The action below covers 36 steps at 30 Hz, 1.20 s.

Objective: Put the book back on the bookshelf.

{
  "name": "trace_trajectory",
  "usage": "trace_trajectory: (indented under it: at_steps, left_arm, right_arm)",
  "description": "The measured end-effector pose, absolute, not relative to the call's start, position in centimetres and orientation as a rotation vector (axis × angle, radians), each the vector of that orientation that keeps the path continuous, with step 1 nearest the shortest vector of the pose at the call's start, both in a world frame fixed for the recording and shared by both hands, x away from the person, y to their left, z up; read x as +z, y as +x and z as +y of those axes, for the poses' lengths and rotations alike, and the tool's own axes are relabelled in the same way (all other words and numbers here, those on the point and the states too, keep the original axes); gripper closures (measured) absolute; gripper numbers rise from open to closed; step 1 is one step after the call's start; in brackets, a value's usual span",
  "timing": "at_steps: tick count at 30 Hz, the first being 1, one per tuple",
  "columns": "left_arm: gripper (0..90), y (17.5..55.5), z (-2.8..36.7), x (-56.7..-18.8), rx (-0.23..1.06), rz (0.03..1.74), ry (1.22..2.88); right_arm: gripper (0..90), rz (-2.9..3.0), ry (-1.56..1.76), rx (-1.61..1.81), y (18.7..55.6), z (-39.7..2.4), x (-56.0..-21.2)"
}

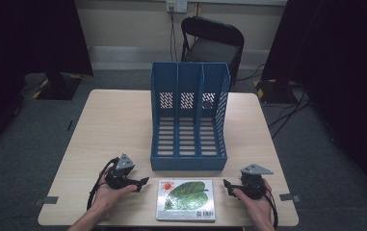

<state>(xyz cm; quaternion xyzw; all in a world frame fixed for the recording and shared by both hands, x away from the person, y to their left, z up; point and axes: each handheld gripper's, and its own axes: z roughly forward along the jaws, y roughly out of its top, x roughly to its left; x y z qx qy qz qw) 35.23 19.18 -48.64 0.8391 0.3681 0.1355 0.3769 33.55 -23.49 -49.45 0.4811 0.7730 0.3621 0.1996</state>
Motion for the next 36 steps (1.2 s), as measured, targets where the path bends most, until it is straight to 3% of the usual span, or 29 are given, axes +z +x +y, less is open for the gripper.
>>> trace_trajectory:
  at_steps: [3,12,14,18,36]
  left_arm:
    - [23.4,35.0,18.5,-48.4,0.260,0.957,2.169]
    - [27.7,34.2,16.8,-48.2,0.204,0.855,2.192]
    - [28.7,34.1,16.5,-48.4,0.181,0.854,2.191]
    - [30.9,33.8,15.6,-48.7,0.132,0.810,2.204]
    - [43.5,34.6,15.5,-49.3,0.025,0.797,2.196]
  right_arm:
    - [28.8,2.182,1.294,1.104,32.9,-22.9,-48.8]
    - [27.1,2.260,1.199,1.219,31.4,-21.0,-47.9]
    - [32.5,2.342,1.157,1.240,30.9,-20.1,-47.9]
    - [34.1,2.403,1.152,1.258,30.3,-19.1,-47.9]
    - [25.6,2.558,1.147,1.189,30.2,-17.3,-49.1]
